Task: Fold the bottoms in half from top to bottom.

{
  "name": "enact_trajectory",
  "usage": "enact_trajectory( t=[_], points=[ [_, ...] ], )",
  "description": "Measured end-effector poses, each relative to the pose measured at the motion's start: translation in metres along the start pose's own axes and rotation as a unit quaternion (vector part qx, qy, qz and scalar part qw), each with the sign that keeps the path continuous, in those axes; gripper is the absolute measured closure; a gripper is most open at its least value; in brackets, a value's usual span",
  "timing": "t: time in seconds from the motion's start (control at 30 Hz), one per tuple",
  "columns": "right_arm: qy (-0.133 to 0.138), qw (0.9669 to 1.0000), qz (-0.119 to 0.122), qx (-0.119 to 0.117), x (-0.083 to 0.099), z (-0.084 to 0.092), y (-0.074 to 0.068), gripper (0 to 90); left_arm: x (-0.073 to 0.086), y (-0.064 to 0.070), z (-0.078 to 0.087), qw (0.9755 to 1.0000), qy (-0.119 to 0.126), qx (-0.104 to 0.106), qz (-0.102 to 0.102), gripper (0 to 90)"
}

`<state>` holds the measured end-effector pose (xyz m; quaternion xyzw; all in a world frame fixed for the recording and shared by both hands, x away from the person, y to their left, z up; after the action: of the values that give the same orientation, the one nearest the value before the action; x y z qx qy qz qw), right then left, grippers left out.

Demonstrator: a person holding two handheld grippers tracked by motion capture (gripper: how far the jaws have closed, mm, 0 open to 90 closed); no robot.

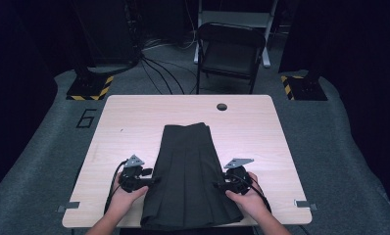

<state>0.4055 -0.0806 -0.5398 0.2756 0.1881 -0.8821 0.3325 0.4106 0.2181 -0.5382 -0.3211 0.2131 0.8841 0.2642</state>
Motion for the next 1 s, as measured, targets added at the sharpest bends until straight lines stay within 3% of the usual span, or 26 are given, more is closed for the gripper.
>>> enact_trajectory(
  t=[0.07, 0.23, 0.43, 0.63, 0.87, 1.0],
  points=[
    [-0.003, 1.0, -0.002, -0.004, -0.004, 0.001, 0.0, 46.4, -0.003, 0.0, 0.002, 1.0, -0.005, 0.007, -0.005, 42.4],
    [0.0, 1.0, -0.005, -0.008, -0.015, 0.003, -0.001, 40.5, -0.008, -0.002, 0.004, 0.9999, 0.002, -0.003, -0.012, 38.8],
    [0.007, 0.9998, 0.01, -0.013, -0.03, 0.006, -0.005, 34.1, -0.015, -0.007, 0.004, 1.0, -0.002, 0.0, -0.008, 36.0],
    [0.01, 0.9998, 0.012, -0.009, -0.046, 0.007, -0.004, 34.6, -0.028, -0.006, 0.002, 0.9995, 0.002, 0.029, 0.015, 28.9],
    [0.018, 0.9998, 0.005, -0.008, -0.058, 0.011, -0.002, 36.3, -0.036, -0.008, 0.0, 0.9994, 0.008, 0.028, 0.016, 26.8],
    [0.027, 0.9996, 0.012, 0.002, -0.066, 0.015, 0.001, 40.9, -0.043, -0.01, -0.001, 0.9997, 0.002, 0.022, 0.005, 26.9]
  ],
)
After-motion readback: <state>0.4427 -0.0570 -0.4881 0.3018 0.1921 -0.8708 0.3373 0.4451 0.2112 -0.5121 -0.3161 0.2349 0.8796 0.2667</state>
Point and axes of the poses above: each handheld gripper's, and its own axes: z roughly backward along the jaws, x roughly out of its underside, y roughly to its right, the point moved 6 cm from there along -z, roughly forward along the jaws, and after that the axes turned 5 degrees about -y, right-handed, at the moved point
